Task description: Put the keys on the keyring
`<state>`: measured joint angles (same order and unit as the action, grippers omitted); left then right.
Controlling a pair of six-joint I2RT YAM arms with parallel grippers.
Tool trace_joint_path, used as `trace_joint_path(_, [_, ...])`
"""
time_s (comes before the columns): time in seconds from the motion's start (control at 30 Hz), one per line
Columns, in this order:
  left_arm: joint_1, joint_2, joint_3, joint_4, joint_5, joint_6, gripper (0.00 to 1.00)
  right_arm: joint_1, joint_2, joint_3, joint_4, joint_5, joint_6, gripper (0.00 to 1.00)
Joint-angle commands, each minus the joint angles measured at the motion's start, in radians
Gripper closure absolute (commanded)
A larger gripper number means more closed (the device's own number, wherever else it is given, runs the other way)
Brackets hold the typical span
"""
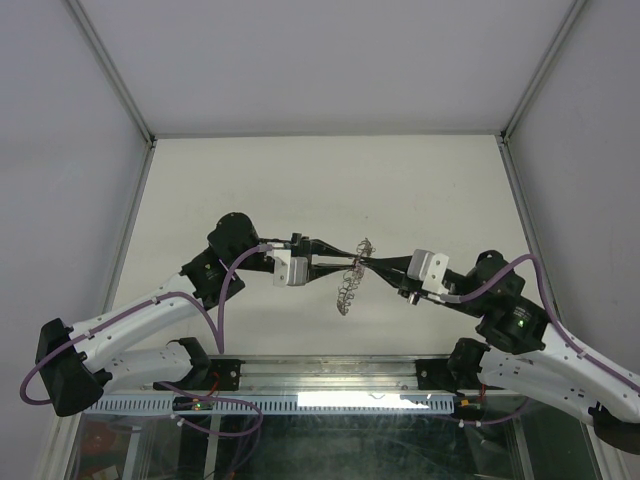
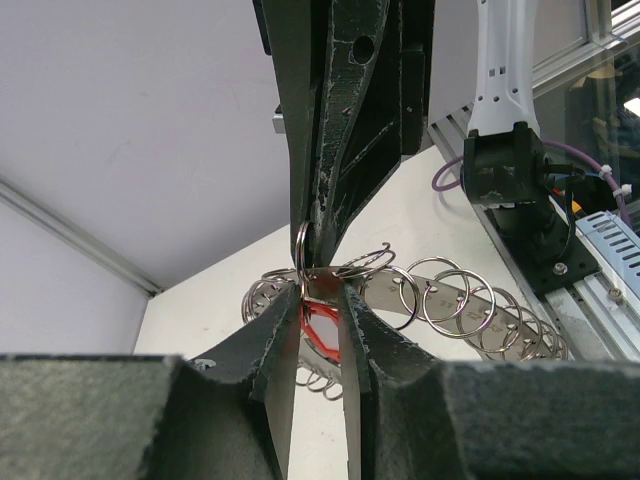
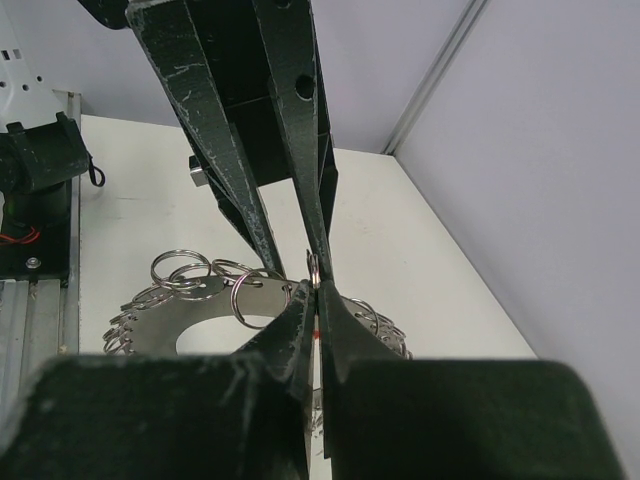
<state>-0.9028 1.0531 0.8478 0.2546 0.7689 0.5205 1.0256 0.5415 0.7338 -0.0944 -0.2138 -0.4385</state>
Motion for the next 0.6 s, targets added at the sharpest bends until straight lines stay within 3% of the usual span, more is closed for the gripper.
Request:
trace_joint_path(0.0, [-0.005,-0.021,0.019,0.016,0.015,0.015,0.80,0.002,-0.003,0.028,0.076,0.004,-0.012,1.00])
trace_joint_path(0.57, [-0.004,-0.043,-0.008,-0.007,-0.015,0.003,0.78,0.002,-0.011,0.048,-0.046,-0.010,0.010,1.00])
